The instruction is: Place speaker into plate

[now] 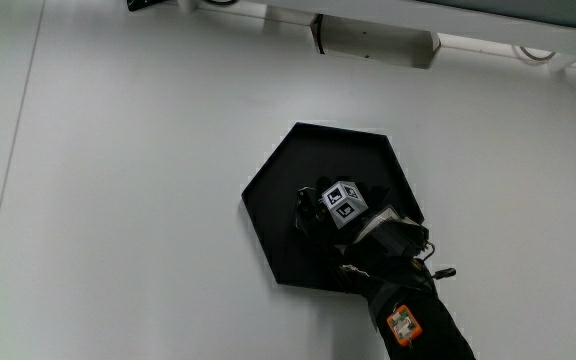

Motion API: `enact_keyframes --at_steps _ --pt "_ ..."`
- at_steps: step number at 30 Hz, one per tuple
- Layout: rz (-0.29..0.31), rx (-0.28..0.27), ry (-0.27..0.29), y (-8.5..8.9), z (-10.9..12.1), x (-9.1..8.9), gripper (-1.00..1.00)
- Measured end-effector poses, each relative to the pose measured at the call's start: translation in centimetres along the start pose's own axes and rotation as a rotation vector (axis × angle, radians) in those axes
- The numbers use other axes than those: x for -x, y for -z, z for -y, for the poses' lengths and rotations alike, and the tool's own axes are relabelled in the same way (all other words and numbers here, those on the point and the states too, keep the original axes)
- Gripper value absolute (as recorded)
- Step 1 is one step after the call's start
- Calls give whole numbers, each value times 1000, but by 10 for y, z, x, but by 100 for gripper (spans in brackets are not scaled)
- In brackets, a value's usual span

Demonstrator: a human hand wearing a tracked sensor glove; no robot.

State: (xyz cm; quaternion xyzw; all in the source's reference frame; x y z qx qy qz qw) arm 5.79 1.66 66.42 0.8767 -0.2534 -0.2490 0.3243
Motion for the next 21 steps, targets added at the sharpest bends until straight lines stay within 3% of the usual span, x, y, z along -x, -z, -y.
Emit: enact_keyframes --at_steps 3,8,12,16,21 --pt "7 24 -2 10 -1 3 0" --pt "24 48 21 5 1 6 0" --pt "6 113 0 9 -5 8 -25" --pt "-33 99 9 14 2 1 -50" --pt "-165 -25 31 12 21 -16 -81"
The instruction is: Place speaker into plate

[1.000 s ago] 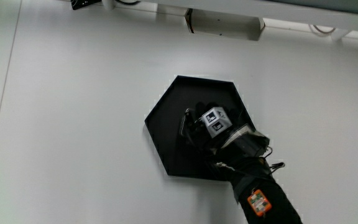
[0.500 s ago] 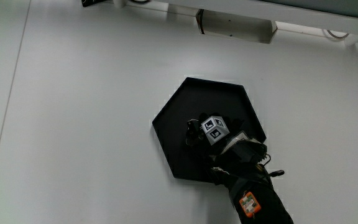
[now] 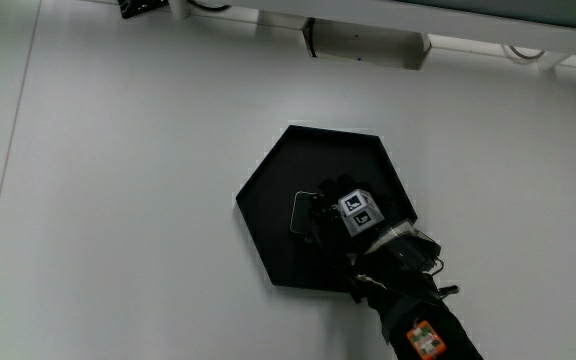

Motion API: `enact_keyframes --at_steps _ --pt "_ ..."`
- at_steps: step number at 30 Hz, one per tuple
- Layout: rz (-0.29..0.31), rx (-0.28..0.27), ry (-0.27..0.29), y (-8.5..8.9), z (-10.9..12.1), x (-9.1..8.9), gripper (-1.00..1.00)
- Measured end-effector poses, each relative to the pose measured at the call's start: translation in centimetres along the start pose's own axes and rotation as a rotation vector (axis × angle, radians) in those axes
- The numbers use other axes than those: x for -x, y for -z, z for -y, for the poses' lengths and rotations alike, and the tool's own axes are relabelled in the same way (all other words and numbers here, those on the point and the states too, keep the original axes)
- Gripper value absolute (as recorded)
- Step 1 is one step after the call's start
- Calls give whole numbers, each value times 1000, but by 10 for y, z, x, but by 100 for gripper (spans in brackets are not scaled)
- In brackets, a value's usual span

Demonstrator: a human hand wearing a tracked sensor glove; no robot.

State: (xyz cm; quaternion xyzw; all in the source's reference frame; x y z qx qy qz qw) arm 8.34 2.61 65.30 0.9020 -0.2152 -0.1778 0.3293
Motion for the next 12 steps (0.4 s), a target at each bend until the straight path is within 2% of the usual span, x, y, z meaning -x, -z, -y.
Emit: enact_keyframes --at_steps 3,4,5,8,12 --pt "-111 -72 27 3 13 -15 -100" --pt "-142 -104 53 2 19 -21 -100" --pt "-192 -129 50 4 24 -26 -100" --pt "-326 -79 -54 18 35 -35 -100" --pt "-443 -164 -47 18 58 -44 -100"
